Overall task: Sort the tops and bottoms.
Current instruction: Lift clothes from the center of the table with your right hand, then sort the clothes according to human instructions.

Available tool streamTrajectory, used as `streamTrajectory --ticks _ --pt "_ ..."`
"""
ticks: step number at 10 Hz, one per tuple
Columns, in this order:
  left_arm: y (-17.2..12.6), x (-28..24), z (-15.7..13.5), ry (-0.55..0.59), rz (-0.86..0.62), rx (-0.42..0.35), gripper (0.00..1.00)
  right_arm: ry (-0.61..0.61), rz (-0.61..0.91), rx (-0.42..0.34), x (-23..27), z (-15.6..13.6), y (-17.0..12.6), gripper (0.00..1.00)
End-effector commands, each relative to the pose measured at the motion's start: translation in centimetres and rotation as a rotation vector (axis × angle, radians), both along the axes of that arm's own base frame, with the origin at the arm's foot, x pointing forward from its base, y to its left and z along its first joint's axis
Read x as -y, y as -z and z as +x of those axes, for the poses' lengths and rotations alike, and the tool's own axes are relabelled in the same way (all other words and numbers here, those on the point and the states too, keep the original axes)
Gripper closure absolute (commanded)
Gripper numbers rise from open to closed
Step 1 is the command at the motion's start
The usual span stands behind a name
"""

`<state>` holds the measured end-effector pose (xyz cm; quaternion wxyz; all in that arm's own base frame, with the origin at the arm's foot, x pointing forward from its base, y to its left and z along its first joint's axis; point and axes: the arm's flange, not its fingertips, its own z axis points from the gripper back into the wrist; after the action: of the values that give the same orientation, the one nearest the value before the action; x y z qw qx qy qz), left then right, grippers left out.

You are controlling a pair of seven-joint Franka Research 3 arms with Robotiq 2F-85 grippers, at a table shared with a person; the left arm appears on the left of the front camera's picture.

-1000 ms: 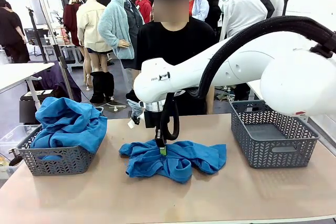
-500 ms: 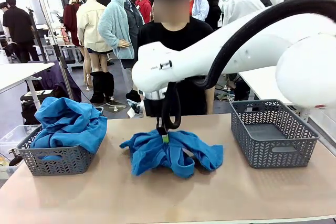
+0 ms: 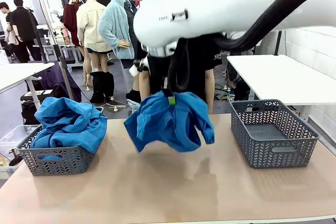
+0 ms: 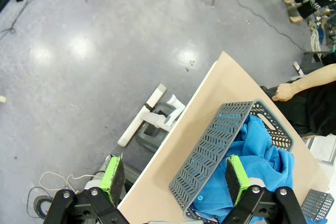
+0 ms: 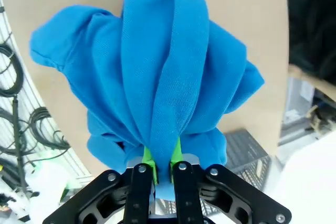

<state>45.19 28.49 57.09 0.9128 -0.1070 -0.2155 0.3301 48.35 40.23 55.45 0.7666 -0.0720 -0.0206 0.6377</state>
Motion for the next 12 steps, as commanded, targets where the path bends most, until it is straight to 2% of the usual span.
streamTrajectory --ticks 1,4,6,7,8,12 --pt "-0.1 -0.1 -0.1 0.002 0.010 0.001 0.00 0.057 -0.033 0.068 1.1 -1.2 -2.9 1.00" --pt "-0.1 -0.1 -0.1 0.002 0.010 0.001 0.00 0.151 -0.014 0.140 1.5 -1.9 -10.1 1.00" --pt "-0.1 -0.1 -0.1 0.002 0.010 0.001 0.00 0.167 0.021 0.159 2.2 -2.4 -13.4 1.00" --pt "-0.1 -0.1 -0.1 0.002 0.010 0.001 0.00 0.162 0.029 0.161 2.4 -2.7 -13.8 1.00" --pt "-0.1 -0.1 -0.1 0.002 0.010 0.001 0.00 0.139 0.036 0.140 2.8 -2.7 -12.4 1.00" --pt "-0.1 -0.1 -0.1 0.002 0.010 0.001 0.00 0.139 0.036 0.140 2.8 -2.7 -12.4 1.00"
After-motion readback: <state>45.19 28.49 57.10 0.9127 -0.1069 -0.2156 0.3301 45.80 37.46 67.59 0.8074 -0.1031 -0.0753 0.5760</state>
